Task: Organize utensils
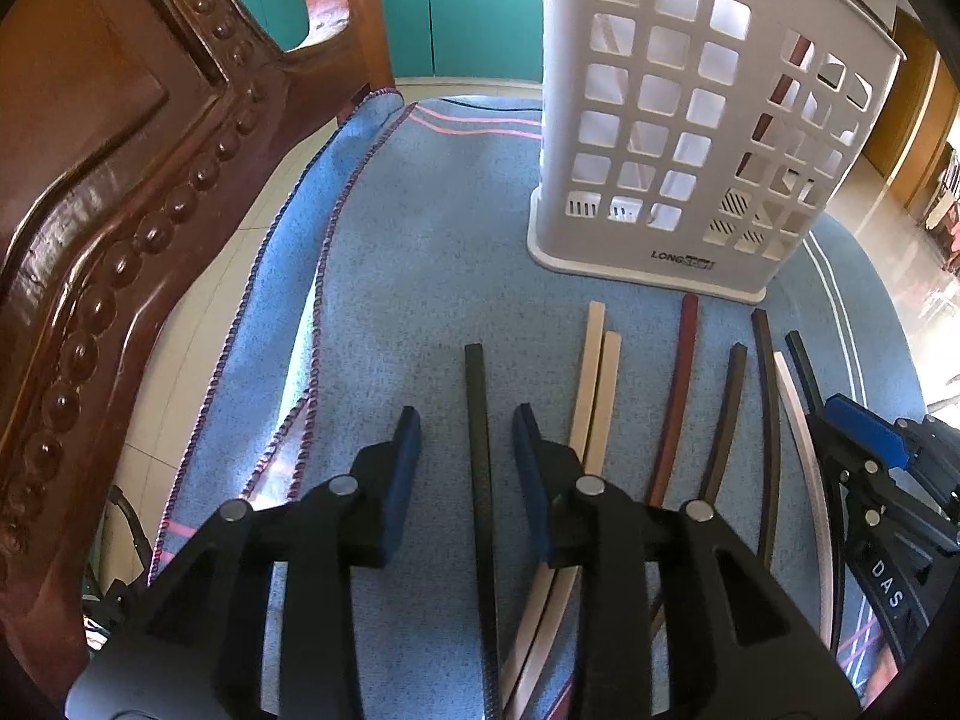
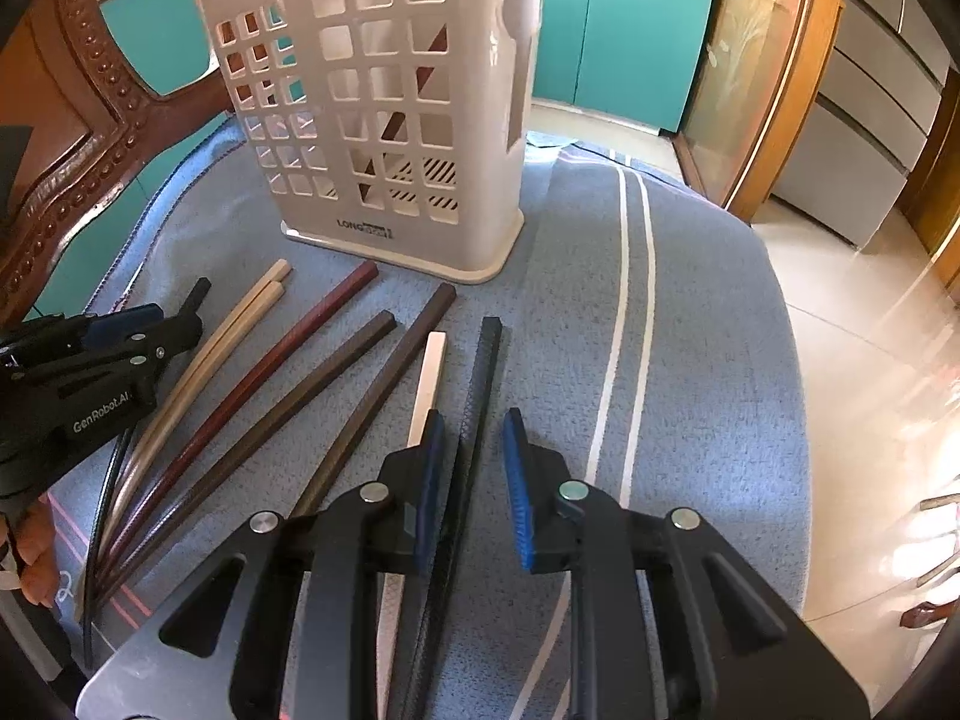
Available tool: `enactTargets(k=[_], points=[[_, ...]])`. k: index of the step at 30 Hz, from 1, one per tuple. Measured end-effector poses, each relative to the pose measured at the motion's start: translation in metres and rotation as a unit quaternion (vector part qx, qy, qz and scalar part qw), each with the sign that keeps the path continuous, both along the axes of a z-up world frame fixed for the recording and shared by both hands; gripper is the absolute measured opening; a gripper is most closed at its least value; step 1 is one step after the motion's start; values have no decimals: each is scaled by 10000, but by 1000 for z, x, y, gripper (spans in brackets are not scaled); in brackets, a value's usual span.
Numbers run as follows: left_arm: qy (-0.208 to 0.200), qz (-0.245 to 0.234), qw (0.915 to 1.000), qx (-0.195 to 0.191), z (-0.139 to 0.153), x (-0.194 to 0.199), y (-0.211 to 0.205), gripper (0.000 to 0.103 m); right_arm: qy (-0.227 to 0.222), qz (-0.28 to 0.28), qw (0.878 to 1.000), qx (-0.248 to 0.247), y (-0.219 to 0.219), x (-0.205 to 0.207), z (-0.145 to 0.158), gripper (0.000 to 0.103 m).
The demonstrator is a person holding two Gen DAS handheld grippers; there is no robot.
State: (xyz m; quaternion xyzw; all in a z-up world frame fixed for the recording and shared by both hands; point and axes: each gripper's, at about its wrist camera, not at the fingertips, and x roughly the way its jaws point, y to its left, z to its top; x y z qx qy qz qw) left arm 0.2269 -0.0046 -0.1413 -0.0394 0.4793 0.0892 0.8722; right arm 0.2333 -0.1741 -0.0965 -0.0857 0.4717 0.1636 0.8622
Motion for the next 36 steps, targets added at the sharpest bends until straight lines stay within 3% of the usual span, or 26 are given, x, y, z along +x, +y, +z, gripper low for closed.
enactTargets(k=[3, 7, 11, 15, 20, 26, 30, 36], points=[[-3, 17, 10000, -73, 2, -7, 9, 32, 61, -10, 9999, 137, 0, 2, 0, 10], [-40, 10, 9999, -145, 2, -9, 15, 8, 152, -36, 9988, 461, -6, 4, 1, 7], [-368, 33, 9981, -485, 16, -19, 16, 7, 83, -76, 9973, 721, -15, 5, 11, 7], [-913, -45, 9935, -680, 49, -37, 16, 7, -135, 80, 9932, 1151, -26, -2, 42, 7], [-1687, -211, 9801, -1025, 105, -74, 20, 7, -597, 309, 9805, 1848, -47, -20, 101, 7], [-2538, -256, 9601, -1149, 167, -110, 27, 7, -1233, 446, 9593, 2500, -73, -42, 169, 7], [-2803, -168, 9526, -1168, 185, -124, 29, 7, -1521, 499, 9503, 2671, -76, -51, 195, 7], [-2812, -94, 9537, -1064, 189, -124, 30, 7, -1659, 622, 9444, 2768, -70, -51, 213, 7]])
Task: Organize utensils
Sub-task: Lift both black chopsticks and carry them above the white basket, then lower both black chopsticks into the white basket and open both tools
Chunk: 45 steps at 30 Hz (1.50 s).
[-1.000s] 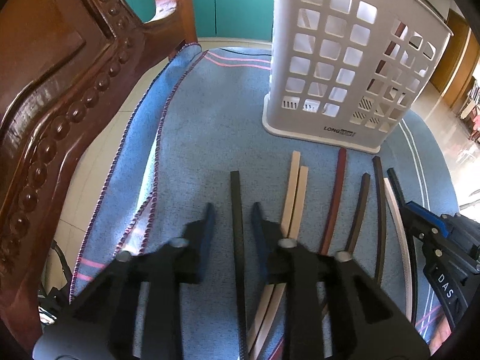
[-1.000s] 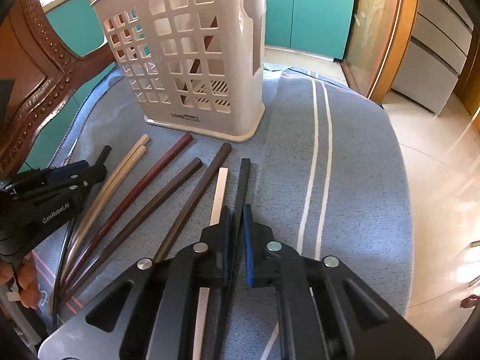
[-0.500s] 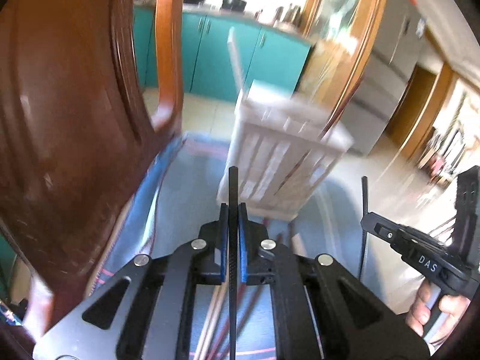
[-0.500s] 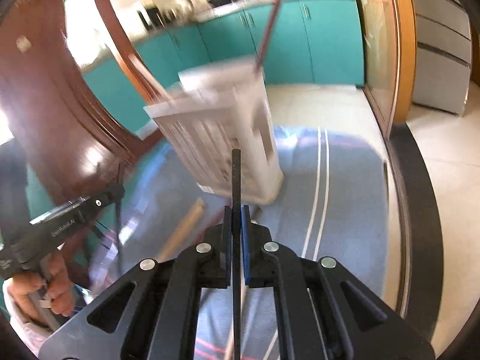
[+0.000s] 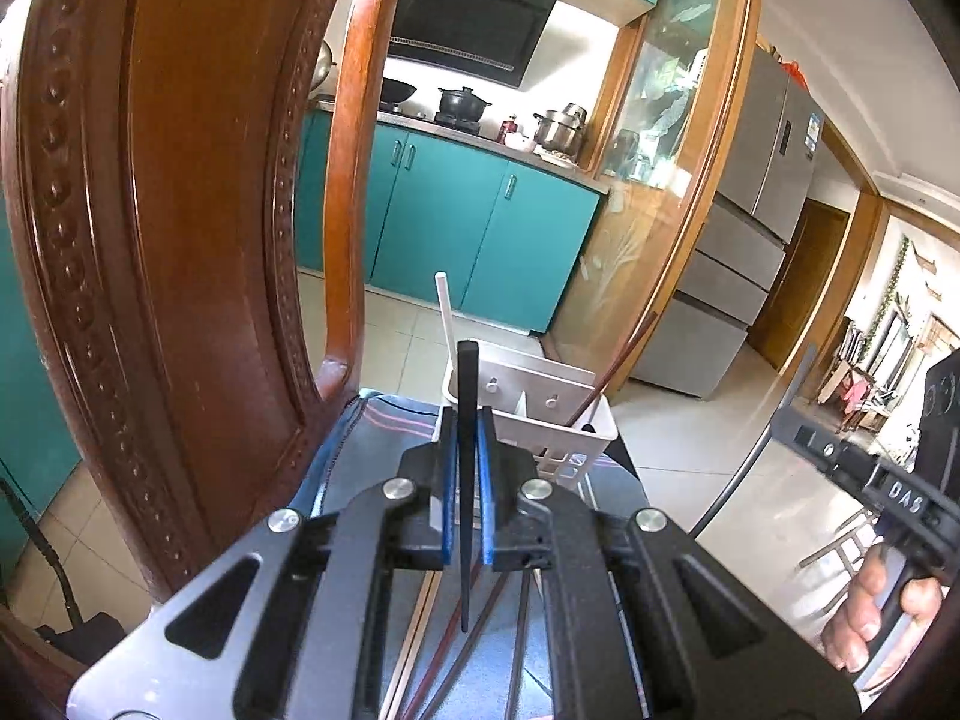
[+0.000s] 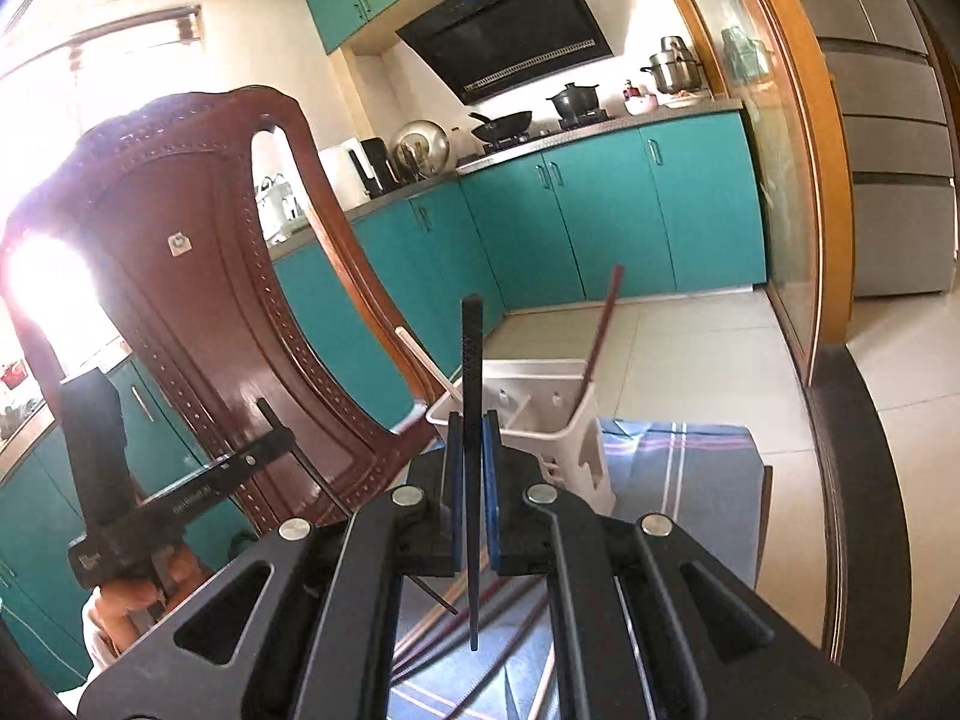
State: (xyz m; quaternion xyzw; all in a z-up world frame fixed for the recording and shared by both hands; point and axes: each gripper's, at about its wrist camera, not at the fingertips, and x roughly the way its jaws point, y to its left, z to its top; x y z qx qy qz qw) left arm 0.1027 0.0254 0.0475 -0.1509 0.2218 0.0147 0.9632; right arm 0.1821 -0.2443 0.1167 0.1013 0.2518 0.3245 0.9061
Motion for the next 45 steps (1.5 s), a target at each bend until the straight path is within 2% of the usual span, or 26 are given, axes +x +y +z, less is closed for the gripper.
enactTargets(k=[6, 12, 17, 22, 28, 45], points=[[-82, 94, 9999, -3, 7, 6, 3, 7, -93, 70, 9999, 4, 10, -2, 11, 7], [-302, 257, 9992, -88, 21, -4, 6, 7, -274, 106, 9995, -66, 17, -9, 27, 7], [-466, 369, 9981, -149, 21, -15, 12, 7, -352, 132, 9991, -202, 26, -18, 31, 7], [-423, 393, 9981, -236, 15, -20, 18, 7, -348, 159, 9988, -299, 34, -23, 31, 7], [-447, 424, 9980, -105, 17, -25, 17, 7, -358, 216, 9985, -354, 43, -28, 36, 7], [-253, 358, 9990, -23, 22, -2, 16, 7, -394, 233, 9982, -399, 46, -33, 41, 7]])
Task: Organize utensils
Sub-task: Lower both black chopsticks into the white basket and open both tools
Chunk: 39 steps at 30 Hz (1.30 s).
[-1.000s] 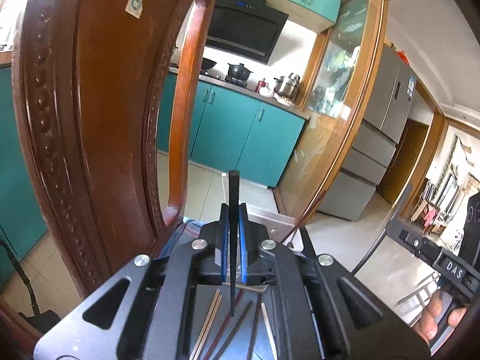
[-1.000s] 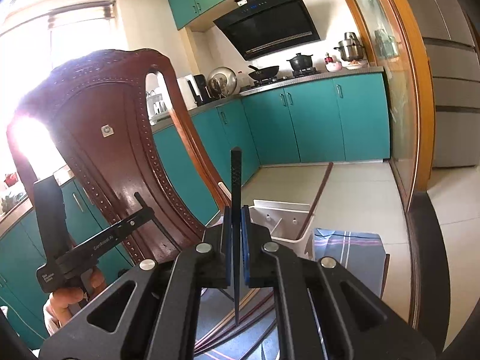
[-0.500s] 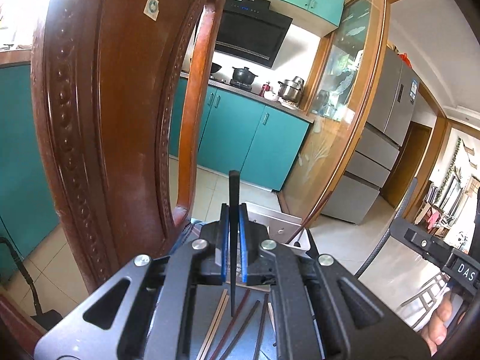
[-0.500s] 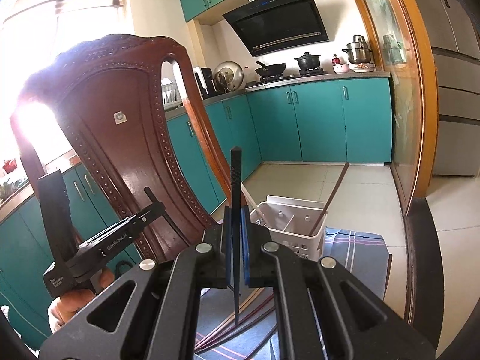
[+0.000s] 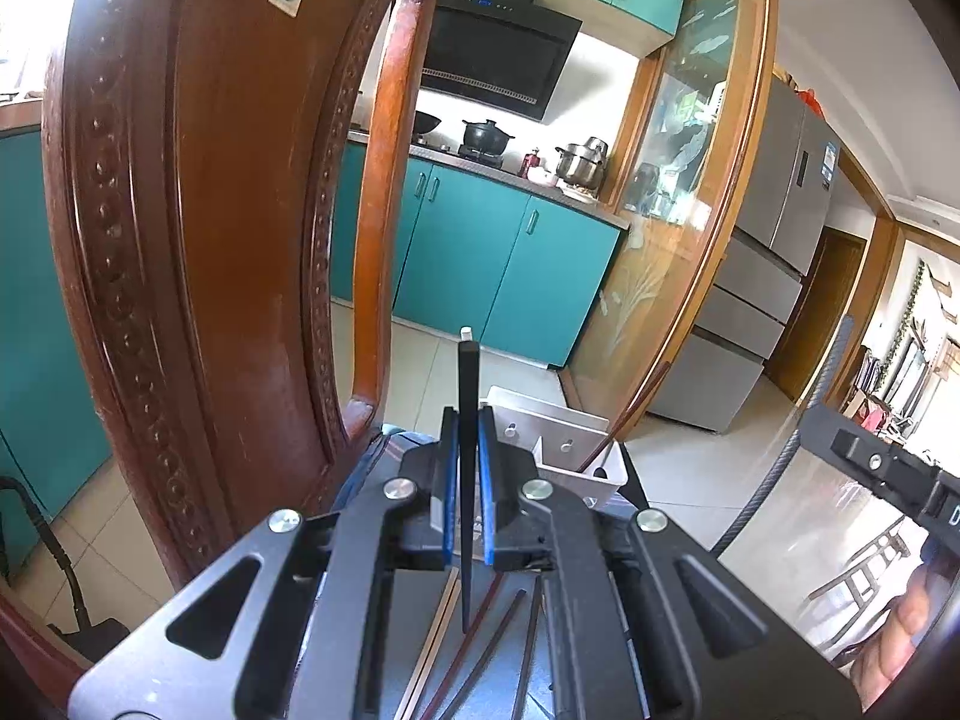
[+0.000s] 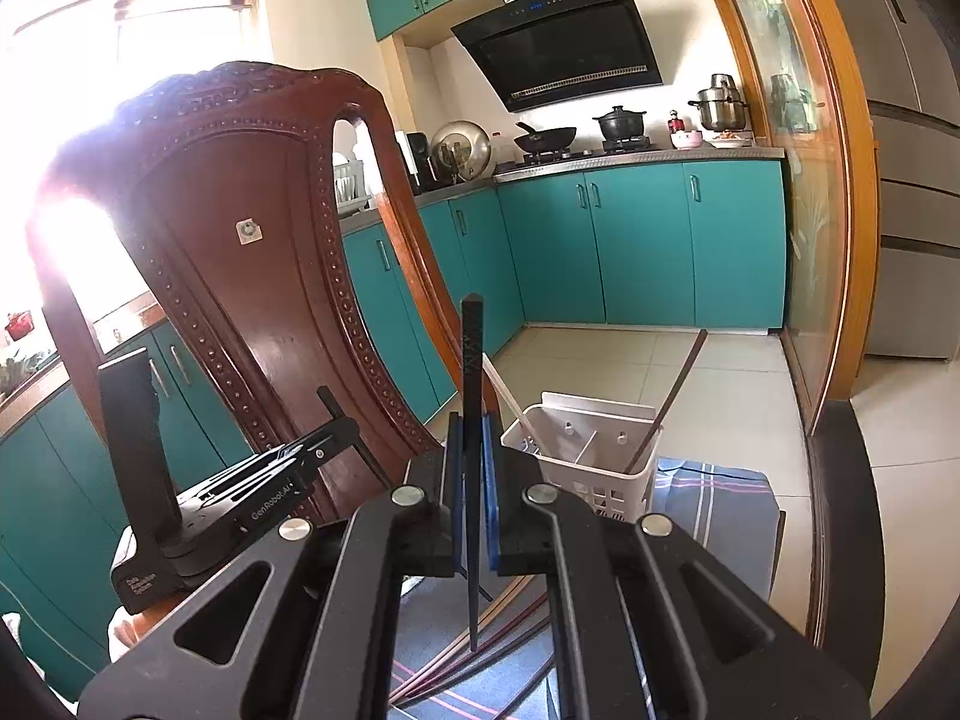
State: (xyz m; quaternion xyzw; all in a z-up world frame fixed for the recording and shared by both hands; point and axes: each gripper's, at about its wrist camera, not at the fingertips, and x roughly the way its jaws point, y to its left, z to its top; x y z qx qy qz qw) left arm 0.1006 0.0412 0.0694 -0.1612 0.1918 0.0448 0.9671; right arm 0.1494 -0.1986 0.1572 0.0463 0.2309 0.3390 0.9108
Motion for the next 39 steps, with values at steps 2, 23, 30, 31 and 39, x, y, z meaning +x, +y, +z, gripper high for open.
enactTargets(k=[2, 23, 30, 31, 39], points=[[5, 37, 10000, -29, 1, 1, 3, 7, -10, -14, 10000, 19, -2, 1, 3, 7], [-21, 108, 9998, -158, 0, 12, 14, 7, -1209, -1377, 9829, 163, 13, 92, 40, 7], [-292, 38, 9988, -387, 8, 10, 21, 7, -517, -1548, 9865, -138, 20, 136, -42, 7], [-331, 1, 9984, -452, 11, 11, 22, 7, -415, -1525, 9873, -160, 18, 138, -52, 7], [-1132, 212, 9909, -690, 44, 15, 28, 7, -389, -1526, 9868, 388, -23, 107, -71, 36]])
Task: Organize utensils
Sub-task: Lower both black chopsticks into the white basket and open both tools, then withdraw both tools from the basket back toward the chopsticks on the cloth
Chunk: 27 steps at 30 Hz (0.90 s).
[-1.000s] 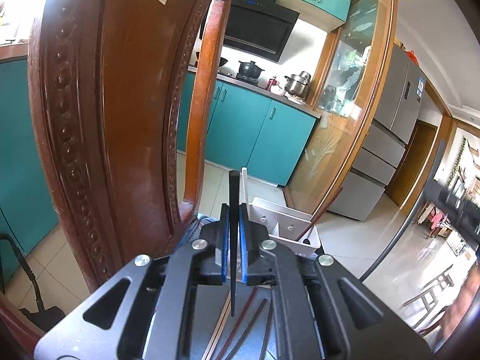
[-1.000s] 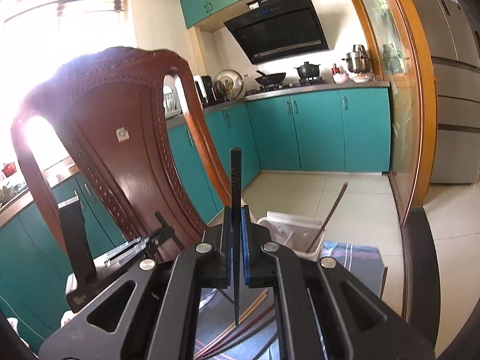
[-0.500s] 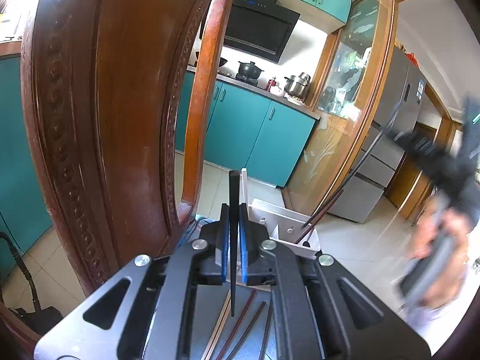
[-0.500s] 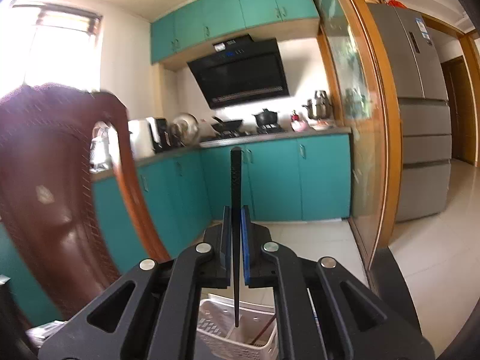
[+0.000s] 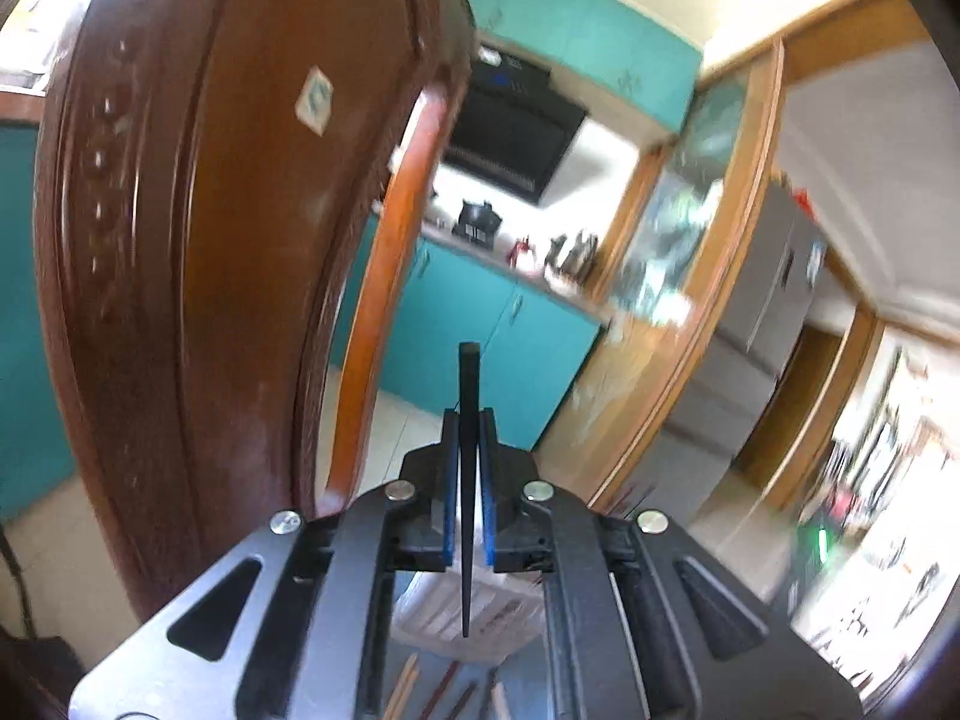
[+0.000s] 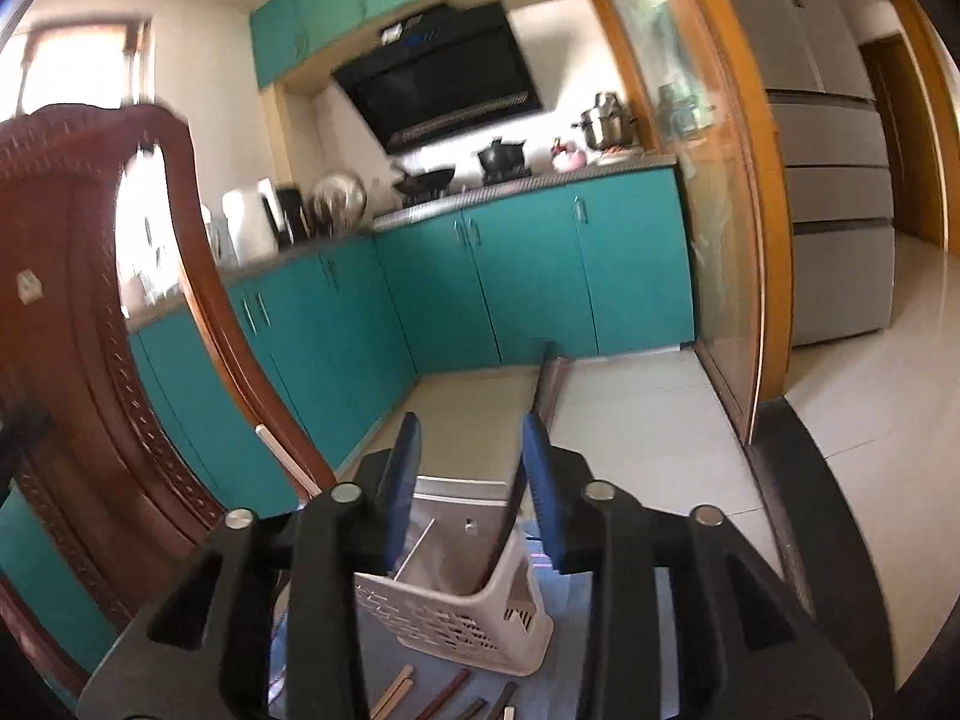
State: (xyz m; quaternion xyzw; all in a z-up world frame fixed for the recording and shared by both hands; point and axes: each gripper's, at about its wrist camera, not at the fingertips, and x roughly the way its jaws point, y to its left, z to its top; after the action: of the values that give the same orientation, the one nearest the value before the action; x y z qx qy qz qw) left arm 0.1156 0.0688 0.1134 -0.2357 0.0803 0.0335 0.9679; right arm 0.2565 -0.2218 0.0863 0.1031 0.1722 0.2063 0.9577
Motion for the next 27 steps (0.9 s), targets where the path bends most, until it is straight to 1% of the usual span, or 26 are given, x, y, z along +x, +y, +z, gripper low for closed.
enactTargets(k=[1, 3, 5, 6, 8, 10, 12, 13, 14, 16, 18, 19, 21, 23, 25, 27], points=[[-129, 16, 9998, -148, 3, 3, 2, 7, -166, -75, 9997, 139, -13, -12, -5, 38], [-353, 74, 9987, -349, 7, 9, 5, 7, -375, -244, 9988, 189, -28, -28, -15, 41], [-488, 237, 9979, -358, 8, 18, 3, 7, -418, -309, 9986, 81, -36, -37, -28, 41], [-501, 337, 9977, -322, 6, 26, 0, 7, -304, -275, 9992, -37, -37, -37, -38, 41], [-462, 474, 9976, -203, -2, 40, -6, 7, 84, -129, 9996, -246, -33, -28, -54, 41], [-256, 565, 9981, -20, -12, 56, -12, 7, 476, 42, 9975, -514, -24, -17, -67, 41], [7, 539, 9985, 55, -25, 74, -20, 7, 726, 214, 9944, -737, -14, -10, -75, 41], [154, 532, 9984, 119, -32, 83, -24, 7, 883, 309, 9923, -806, -11, -8, -80, 41], [245, 533, 9981, 174, -36, 87, -27, 7, 1154, 452, 9879, -937, -5, -3, -87, 41], [427, 469, 9977, 259, -44, 95, -33, 7, 1482, 590, 9807, -1127, 5, 2, -95, 41], [546, 298, 9977, 281, -49, 97, -37, 8, 1758, 711, 9729, -1321, 11, 4, -105, 41], [566, 254, 9976, 321, -49, 94, -38, 11, 1867, 759, 9700, -1363, 13, 4, -111, 41], [563, 238, 9972, 430, -50, 84, -40, 13, 2175, 953, 9595, -1516, 21, 2, -123, 41], [520, 250, 9969, 527, -51, 67, -41, 18, 2335, 1093, 9520, -1650, 28, -3, -133, 41], [467, 308, 9967, 596, -56, 50, -44, 19, 2505, 1222, 9415, -1895, 37, -13, -145, 41], [490, 337, 9960, 671, -70, 32, -47, 19, 2623, 1226, 9348, -2056, 39, -20, -158, 41]])
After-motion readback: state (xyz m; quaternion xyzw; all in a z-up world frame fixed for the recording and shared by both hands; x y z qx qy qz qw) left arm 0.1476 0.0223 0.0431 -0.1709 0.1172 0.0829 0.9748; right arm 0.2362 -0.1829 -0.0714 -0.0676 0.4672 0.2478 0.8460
